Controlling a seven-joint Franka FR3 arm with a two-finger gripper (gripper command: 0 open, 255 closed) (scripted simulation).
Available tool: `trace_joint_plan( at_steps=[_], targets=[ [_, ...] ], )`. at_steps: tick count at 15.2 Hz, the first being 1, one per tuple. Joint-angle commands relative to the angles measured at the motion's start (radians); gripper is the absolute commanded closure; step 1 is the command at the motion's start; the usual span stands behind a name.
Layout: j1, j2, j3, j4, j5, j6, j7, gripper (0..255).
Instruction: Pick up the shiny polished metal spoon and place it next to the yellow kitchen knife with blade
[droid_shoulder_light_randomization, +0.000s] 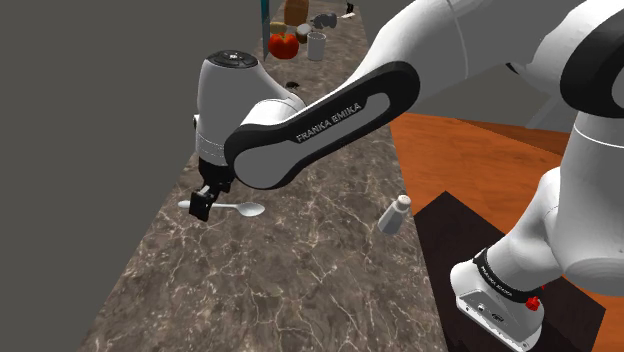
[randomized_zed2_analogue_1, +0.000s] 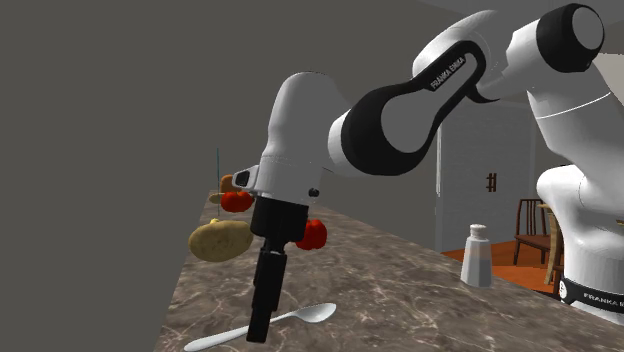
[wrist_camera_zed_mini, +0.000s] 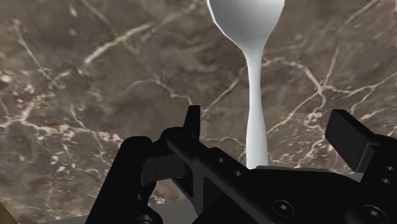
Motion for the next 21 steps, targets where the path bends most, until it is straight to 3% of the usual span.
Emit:
trace_joint_plan(
  at_steps=[1, 5, 6, 15, 21],
  targets=[
    [0.0, 0.002, 0.0, 0.001, -0.001, 0.001, 0.0, 0],
    [0.0, 0.002, 0.0, 0.001, -0.001, 0.001, 0.0, 0],
    [0.0, 0.002, 0.0, 0.001, -0.001, 0.001, 0.0, 255],
    [0.0, 0.002, 0.0, 0.001, -0.001, 0.001, 0.0, 255],
    [-0.005, -0.039, 0.007, 0.026, 0.011, -0.064, -0.002, 255]
  ],
)
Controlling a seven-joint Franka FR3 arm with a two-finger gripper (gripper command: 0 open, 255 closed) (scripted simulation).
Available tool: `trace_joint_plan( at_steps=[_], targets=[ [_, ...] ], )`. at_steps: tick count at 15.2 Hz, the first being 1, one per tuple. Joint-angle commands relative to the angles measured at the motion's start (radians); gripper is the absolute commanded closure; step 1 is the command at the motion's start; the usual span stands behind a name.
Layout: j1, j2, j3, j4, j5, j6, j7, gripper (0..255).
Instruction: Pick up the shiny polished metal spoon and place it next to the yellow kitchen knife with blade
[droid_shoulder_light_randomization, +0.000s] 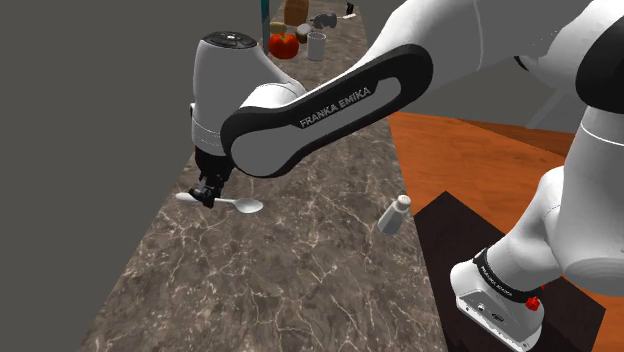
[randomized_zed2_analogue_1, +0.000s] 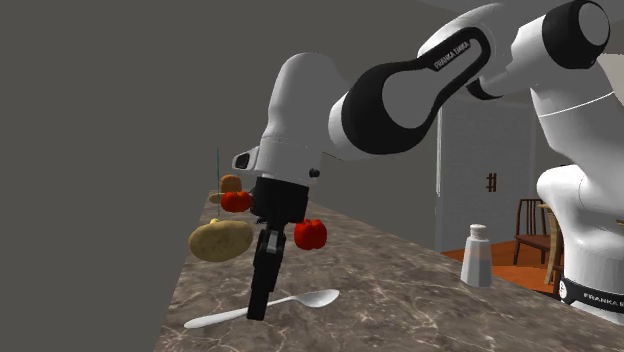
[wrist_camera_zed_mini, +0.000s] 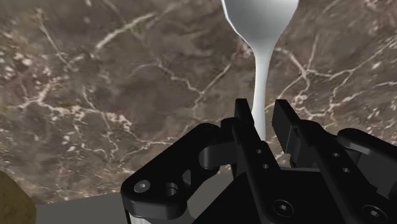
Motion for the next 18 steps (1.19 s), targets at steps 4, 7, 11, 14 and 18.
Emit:
trace_joint_plan(
  at_steps=[4, 7, 11, 14, 18],
  targets=[
    [-0.005, -0.029, 0.004, 0.03, 0.008, -0.058, -0.003, 255],
    [-0.006, -0.045, 0.007, 0.048, 0.013, -0.092, -0.003, 255],
    [-0.008, -0.061, 0.009, 0.071, 0.017, -0.131, -0.004, 255],
    [-0.062, -0.086, 0.0, 0.04, 0.048, -0.129, -0.08, 255],
    [-0.13, -0.107, -0.017, 0.015, 0.085, -0.134, -0.181, 255]
  ],
)
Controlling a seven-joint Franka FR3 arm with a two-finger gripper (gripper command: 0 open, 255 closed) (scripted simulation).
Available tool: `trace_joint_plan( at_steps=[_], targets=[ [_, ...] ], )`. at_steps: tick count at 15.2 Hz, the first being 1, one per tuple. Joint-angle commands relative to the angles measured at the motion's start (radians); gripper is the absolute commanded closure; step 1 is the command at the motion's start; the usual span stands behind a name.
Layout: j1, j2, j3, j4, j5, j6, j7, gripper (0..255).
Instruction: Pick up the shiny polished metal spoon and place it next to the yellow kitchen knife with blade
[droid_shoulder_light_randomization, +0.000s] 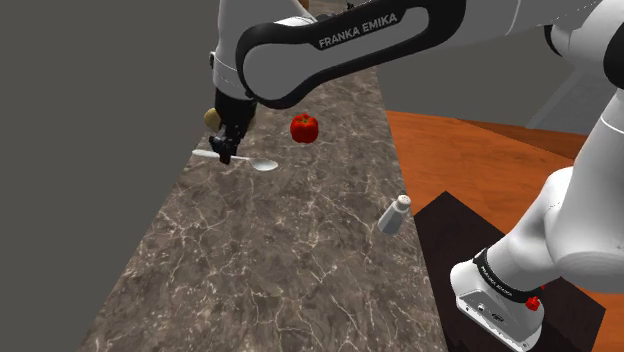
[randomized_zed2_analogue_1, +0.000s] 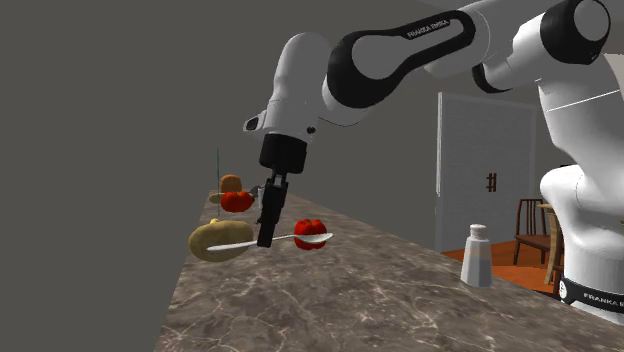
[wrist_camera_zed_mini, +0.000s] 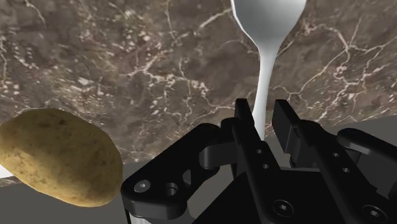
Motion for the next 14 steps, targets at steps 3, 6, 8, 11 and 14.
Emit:
trace_joint_plan(
  at_steps=[3, 6, 8, 11, 14],
  targets=[
    [-0.066, -0.01, -0.018, -0.022, 0.034, 0.001, -0.103, 255],
    [-0.113, -0.01, -0.035, -0.016, 0.055, -0.013, -0.176, 255],
    [-0.144, -0.005, -0.045, -0.006, 0.067, -0.024, -0.222, 255],
    [-0.188, 0.009, -0.063, 0.018, 0.083, -0.045, -0.29, 255],
    [-0.231, 0.03, -0.079, 0.053, 0.095, -0.071, -0.354, 255]
  ],
)
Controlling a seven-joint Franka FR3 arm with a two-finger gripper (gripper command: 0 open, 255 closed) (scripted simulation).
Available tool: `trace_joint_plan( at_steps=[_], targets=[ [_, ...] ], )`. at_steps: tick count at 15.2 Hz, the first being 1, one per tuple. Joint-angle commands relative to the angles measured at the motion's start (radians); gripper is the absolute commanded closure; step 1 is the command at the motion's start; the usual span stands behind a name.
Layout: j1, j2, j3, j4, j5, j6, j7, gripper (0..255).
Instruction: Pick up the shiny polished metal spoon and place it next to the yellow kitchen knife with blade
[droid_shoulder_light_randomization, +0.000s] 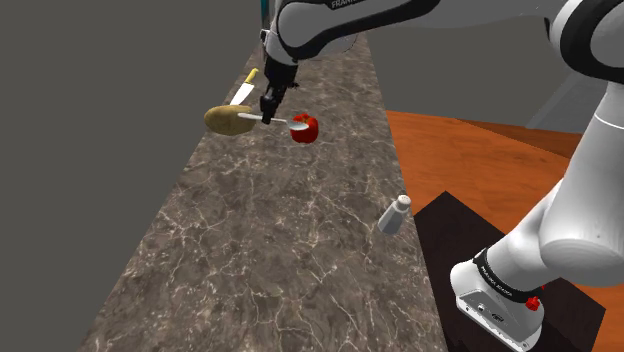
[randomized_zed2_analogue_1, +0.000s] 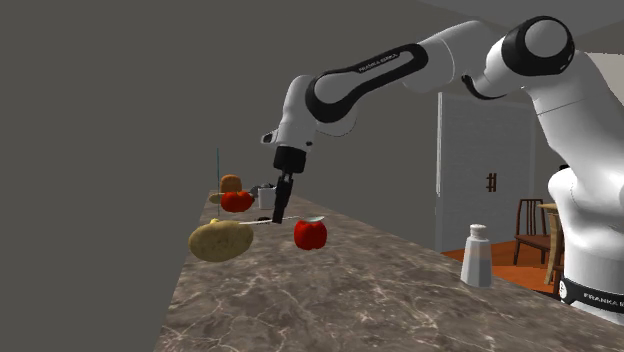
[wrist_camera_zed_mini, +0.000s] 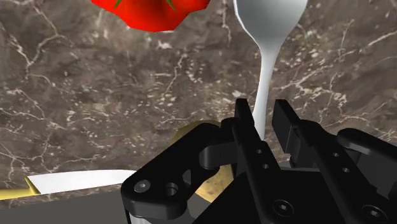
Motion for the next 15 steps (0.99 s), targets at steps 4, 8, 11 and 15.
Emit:
trace_joint_plan(
  at_steps=[4, 8, 11, 15],
  targets=[
    [-0.073, 0.044, -0.028, 0.077, 0.019, -0.052, -0.108, 255],
    [-0.126, 0.099, -0.049, 0.166, 0.027, -0.102, -0.18, 255],
    [-0.165, 0.152, -0.063, 0.251, 0.031, -0.145, -0.23, 255],
    [-0.181, 0.186, -0.068, 0.267, 0.034, -0.131, -0.256, 255]
  ],
)
